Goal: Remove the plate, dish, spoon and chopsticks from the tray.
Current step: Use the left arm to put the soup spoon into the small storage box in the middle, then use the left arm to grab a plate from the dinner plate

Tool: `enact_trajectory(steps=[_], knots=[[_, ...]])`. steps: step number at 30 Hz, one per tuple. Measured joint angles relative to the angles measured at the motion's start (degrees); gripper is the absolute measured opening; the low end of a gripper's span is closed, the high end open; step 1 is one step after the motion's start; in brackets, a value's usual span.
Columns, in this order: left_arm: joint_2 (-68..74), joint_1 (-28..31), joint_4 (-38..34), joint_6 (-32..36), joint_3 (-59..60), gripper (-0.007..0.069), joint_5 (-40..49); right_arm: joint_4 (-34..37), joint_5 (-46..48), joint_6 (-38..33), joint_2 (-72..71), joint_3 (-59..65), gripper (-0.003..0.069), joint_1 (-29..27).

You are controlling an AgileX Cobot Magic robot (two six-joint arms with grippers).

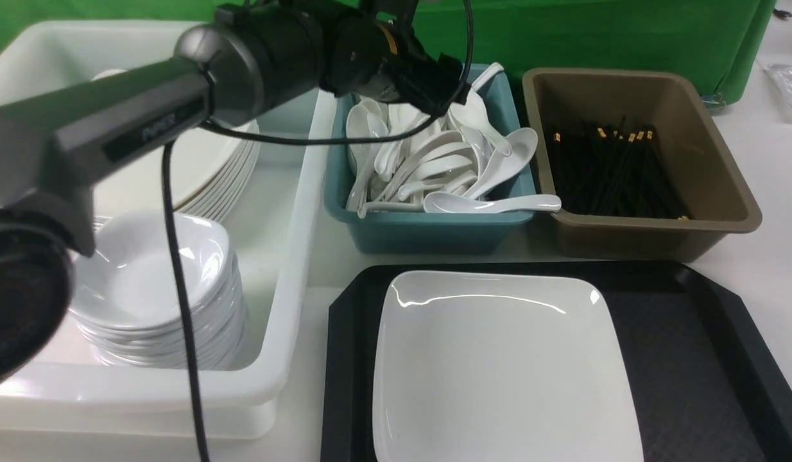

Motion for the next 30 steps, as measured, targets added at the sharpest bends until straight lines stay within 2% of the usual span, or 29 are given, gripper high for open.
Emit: enact_trajectory(steps=[2, 4, 6, 7, 10, 14, 16, 20, 24, 25, 27, 28, 30], knots=[[-4.57, -2.34, 0.0, 4.94, 0.23, 0.046, 7.38, 0.0, 0.0, -0.06, 0.0, 0.0, 0.0196, 0.0], [-9.77, -6.17, 0.0, 12.3, 3.62, 0.0262, 13.52, 0.0, 0.0, -0.19, 0.0, 0.0, 0.0196, 0.0], [-13.52, -10.66, -0.02, 20.98, 10.19, 0.0097, 18.19, -0.05, 0.0, -0.24, 0.0, 0.0, 0.0196, 0.0], [-15.51, -13.28, -0.27, 25.66, 14.08, 0.0053, 20.01, -0.05, 0.0, -0.31, 0.0, 0.0, 0.0196, 0.0], [-18.98, -18.11, -0.96, 32.74, 24.24, 0.0021, 21.83, -0.05, -0.06, -0.38, 0.0, 0.0, 0.0196, 0.0], [-21.68, -22.57, -1.23, 38.68, 36.58, 0.0037, 21.52, -0.05, -0.16, -0.38, 0.0, 0.0, 0.0196, 0.0], [-22.06, -24.07, -1.26, 41.15, 41.55, 0.0071, 20.96, -0.05, -0.22, -0.38, 0.0, 0.0, 0.0196, 0.0], [-22.04, -25.26, -1.31, 46.47, 49.39, 0.019, 16.53, -0.05, -0.22, -0.38, 0.0, 0.0, 0.0196, 0.0], [-22.04, -25.19, 0.0, 48.02, 54.16, 0.0332, 8.84, -0.05, -0.22, -0.15, 0.0, 0.0, 0.0196, 0.0], [-22.04, -25.19, 0.19, 48.01, 54.43, 0.0342, 8.34, -0.05, -0.22, -0.15, 0.0, 0.0, 0.0196, 0.0], [-22.04, -25.13, 2.01, 48.23, 56.14, 0.041, 4.59, -0.05, -0.22, 0.04, 0.0, 0.0, 0.0196, 0.0], [-21.64, -25.08, 4.76, 48.49, 57.42, 0.0468, 1.44, 0.07, -0.22, 0.04, 0.0, 0.0, 0.0196, 0.0], [-20.95, -25.01, 6.66, 48.62, 57.99, 0.0499, -0.69, 0.25, -0.22, 0.04, 0.0, 0.0, 0.0196, 0.0]])
